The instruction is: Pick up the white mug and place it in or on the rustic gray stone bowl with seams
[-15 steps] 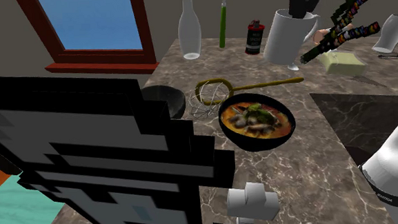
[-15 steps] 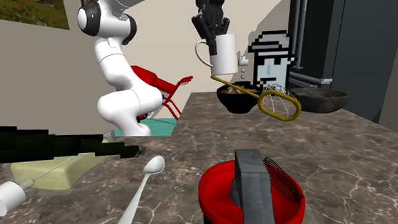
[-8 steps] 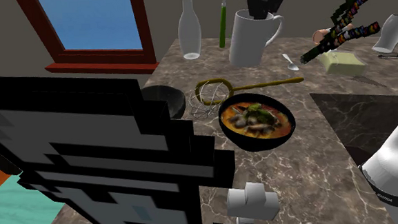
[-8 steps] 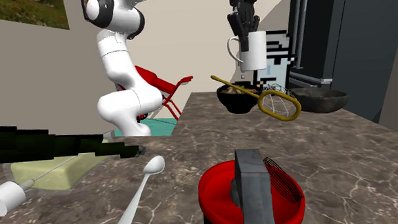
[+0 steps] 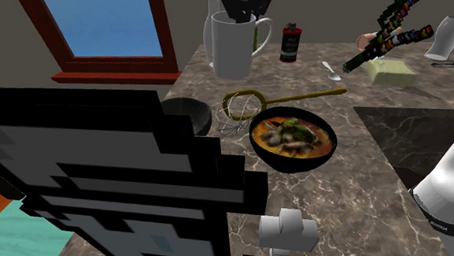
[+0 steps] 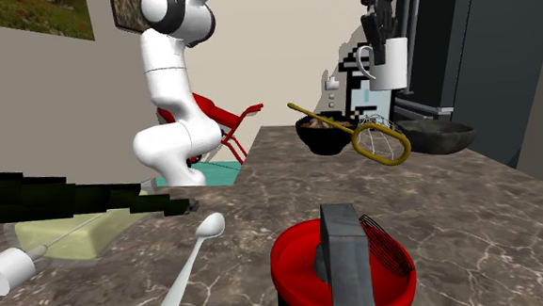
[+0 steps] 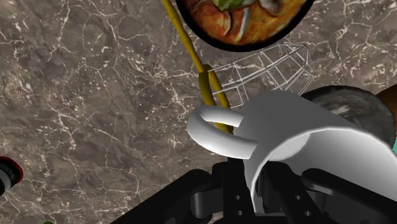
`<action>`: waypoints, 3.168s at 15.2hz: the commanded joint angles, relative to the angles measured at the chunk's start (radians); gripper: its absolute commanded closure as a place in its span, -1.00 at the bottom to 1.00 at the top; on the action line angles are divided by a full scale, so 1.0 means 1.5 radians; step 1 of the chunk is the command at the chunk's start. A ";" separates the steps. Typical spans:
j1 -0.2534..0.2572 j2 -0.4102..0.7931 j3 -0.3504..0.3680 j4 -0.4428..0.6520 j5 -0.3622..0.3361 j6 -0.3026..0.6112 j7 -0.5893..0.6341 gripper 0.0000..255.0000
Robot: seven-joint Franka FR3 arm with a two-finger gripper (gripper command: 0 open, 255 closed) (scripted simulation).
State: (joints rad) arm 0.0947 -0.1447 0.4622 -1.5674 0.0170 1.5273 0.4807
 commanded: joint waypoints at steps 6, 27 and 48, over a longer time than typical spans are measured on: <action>0.076 0.234 0.073 0.265 -0.130 -0.068 0.119 1.00; 0.073 0.242 0.075 0.110 -0.133 0.091 0.145 1.00; 0.096 0.269 0.079 0.232 -0.150 -0.008 0.149 -1.00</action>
State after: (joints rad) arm 0.2373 0.2576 0.5802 -1.2226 -0.2075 1.5187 0.7030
